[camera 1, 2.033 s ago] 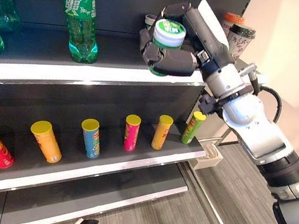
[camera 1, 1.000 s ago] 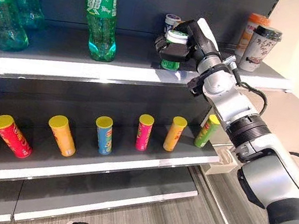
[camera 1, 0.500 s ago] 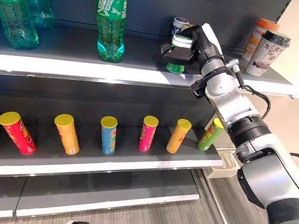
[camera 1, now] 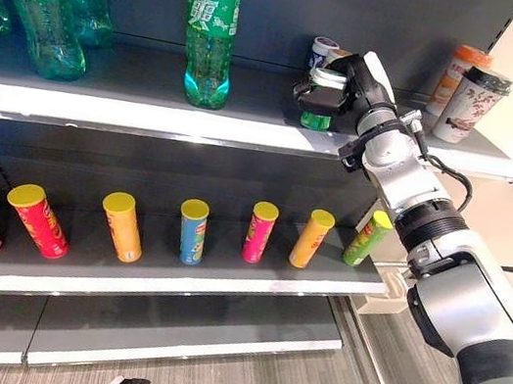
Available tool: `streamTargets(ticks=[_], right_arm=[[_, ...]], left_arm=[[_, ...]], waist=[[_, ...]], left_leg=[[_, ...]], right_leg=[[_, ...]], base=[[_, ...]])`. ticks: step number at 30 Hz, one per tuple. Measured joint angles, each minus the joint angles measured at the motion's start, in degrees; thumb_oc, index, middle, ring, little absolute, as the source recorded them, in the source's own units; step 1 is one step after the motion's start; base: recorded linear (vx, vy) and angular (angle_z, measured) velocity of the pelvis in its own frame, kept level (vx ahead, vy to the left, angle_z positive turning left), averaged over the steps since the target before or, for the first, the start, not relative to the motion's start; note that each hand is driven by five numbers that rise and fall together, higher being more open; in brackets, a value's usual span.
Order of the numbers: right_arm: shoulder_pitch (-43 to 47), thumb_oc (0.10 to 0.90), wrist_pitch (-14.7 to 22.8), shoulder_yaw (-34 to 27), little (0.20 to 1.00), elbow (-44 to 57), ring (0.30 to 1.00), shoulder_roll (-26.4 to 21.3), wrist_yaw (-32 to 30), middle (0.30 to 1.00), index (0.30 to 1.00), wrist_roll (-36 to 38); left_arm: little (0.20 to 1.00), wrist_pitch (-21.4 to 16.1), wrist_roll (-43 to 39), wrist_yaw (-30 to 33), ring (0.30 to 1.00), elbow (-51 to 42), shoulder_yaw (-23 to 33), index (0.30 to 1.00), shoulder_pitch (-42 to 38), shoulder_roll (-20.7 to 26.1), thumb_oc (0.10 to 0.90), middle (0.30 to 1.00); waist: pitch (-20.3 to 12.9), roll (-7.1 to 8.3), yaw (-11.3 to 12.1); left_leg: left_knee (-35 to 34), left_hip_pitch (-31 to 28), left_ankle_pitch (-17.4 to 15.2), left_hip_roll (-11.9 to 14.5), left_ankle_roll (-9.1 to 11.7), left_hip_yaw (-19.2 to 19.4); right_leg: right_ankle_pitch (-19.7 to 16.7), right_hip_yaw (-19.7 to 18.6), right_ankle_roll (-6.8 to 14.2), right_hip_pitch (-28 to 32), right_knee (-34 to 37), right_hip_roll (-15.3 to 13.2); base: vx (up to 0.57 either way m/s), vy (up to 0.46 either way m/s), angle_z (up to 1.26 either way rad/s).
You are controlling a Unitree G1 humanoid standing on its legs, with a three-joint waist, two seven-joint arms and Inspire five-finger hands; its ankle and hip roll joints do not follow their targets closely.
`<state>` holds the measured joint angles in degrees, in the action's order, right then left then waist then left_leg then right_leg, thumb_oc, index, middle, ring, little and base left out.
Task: Put the goods on the table back onto the shelves and tidy them up.
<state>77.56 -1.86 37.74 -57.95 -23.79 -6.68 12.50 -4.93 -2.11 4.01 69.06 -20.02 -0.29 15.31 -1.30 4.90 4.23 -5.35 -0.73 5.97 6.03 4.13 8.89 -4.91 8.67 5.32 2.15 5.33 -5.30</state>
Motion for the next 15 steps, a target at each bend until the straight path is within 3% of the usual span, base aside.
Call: streamTargets(ticks=[15], right_arm=[[0.0,0.400,0.1,-0.9,0.300,-5.3,0.300,-0.3,-0.2,0.300,0.300,0.0]], left_arm=[[0.900,0.0,0.0,0.0,0.900,-0.1,-0.1,0.900,0.3,0.0,0.800,0.900]], waist=[[-1.1,0.04,1.2]], left_leg=[[0.0,0.2,0.2,-0.1,0.1,-0.7]], right_leg=[[0.1,0.6,-0.1,0.2,0.0,0.0]], base=[[0.00,0.000,0.01]])
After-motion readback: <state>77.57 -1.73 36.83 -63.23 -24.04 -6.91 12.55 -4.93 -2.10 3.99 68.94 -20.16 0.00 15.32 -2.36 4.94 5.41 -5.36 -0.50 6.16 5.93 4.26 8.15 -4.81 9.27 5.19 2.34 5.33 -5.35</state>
